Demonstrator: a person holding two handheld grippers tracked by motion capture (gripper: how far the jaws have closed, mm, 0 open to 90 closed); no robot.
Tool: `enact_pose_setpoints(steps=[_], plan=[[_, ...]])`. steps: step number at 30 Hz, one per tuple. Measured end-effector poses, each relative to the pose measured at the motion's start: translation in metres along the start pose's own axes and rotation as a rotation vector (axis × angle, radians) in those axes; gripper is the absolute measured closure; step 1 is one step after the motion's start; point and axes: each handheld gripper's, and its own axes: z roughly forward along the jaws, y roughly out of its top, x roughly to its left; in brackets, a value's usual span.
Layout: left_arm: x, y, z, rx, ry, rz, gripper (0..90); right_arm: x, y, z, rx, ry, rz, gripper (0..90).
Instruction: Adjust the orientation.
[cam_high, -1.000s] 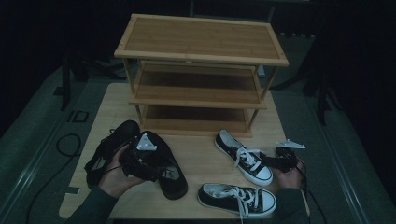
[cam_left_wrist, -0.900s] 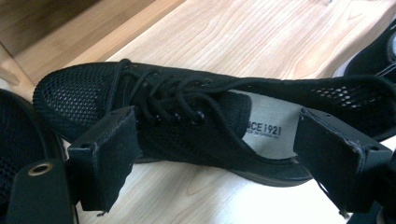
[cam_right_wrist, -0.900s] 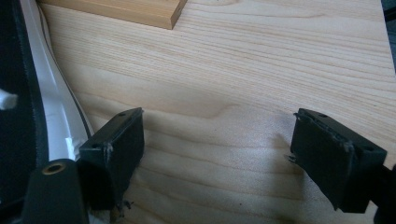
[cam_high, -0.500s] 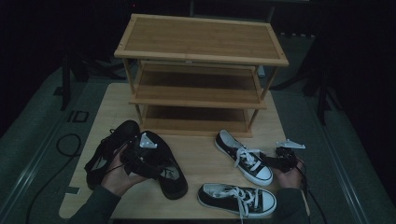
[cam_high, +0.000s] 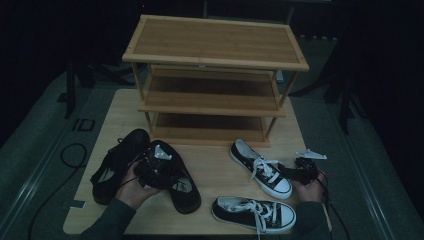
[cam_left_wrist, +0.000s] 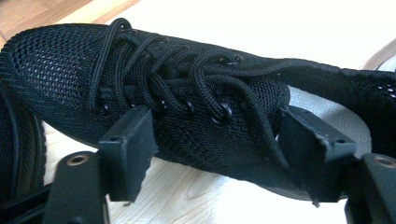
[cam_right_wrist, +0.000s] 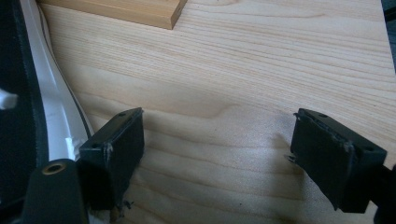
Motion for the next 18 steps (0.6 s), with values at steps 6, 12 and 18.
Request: enact_pose_setpoints(steps=[6, 12, 18], plan=[[0.0025, -0.0003, -0.0011, 0.011, -0.017, 0.000, 71.1, 0.0000, 0.0000, 0.0000, 0.000, 0.000, 0.000, 17.1], [0.0036, 0.0040, -0.0032, 0.000, -0.064, 0.069, 87.0, 0.0001, 0.0000, 0.0000, 0.000, -0.001, 0.000, 17.1], [0.0004, 0.0090, -0.0016, 0.003, -0.105, 0.172, 87.5, 0.0000, 0.0000, 0.0000, 0.000, 0.000, 0.000, 17.1]])
